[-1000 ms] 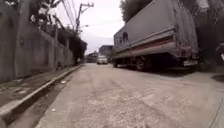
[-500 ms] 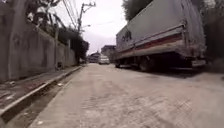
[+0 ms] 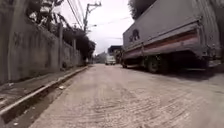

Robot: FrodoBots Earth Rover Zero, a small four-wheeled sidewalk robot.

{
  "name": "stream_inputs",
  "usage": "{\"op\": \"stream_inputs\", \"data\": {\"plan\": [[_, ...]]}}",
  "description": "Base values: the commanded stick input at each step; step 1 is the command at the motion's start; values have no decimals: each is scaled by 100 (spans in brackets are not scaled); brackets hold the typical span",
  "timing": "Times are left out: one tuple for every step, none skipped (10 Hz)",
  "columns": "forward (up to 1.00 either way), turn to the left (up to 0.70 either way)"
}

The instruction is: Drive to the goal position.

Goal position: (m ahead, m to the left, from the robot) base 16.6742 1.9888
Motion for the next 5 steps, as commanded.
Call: {"op": "stream_inputs", "data": {"plan": [[70,0],[70,0],[70,0],[70,0],[70,0]]}}
